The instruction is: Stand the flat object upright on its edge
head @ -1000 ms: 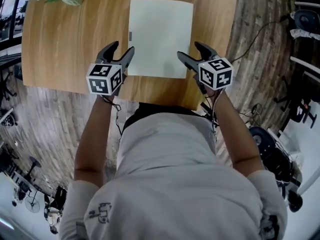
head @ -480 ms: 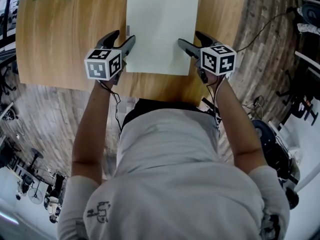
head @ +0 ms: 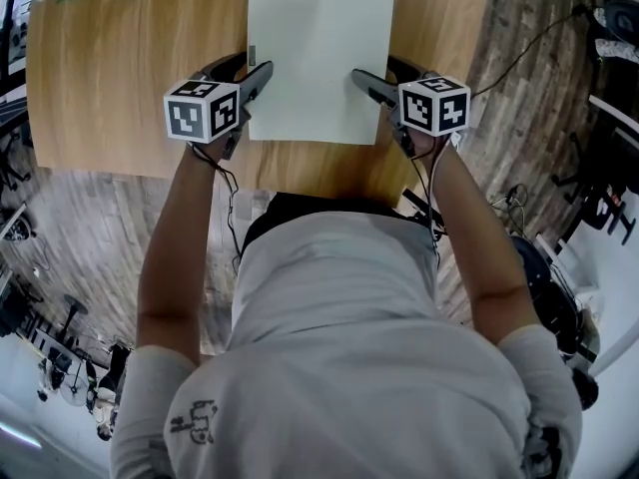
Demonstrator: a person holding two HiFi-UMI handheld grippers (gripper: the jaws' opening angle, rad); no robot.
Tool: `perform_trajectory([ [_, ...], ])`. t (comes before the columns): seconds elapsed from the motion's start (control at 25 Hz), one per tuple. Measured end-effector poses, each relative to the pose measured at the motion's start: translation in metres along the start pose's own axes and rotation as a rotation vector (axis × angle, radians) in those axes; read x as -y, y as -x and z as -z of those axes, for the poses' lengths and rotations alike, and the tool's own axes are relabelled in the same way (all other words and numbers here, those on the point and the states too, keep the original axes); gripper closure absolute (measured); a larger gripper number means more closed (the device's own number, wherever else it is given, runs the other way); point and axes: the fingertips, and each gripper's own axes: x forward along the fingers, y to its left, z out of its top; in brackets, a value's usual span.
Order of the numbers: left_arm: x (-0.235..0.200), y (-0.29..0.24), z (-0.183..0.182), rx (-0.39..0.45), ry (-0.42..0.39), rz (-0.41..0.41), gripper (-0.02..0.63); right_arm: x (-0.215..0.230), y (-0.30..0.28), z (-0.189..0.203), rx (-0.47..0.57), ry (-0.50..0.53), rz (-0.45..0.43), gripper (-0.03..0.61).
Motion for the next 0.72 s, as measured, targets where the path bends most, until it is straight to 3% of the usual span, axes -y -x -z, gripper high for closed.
perform_trajectory([
  [0.48,0.003,0.009,0.0,0.013,-0.028,-0.071,0.416,-0.011,0.003,-0.001,0.016,0.024,0.051,0.253],
  [0.72,0.02,0.024,-0.004,0.039,-0.088,-0.082,0.419,-0.024,0.024,0.0,0.062,0.054,0.08,0.259],
])
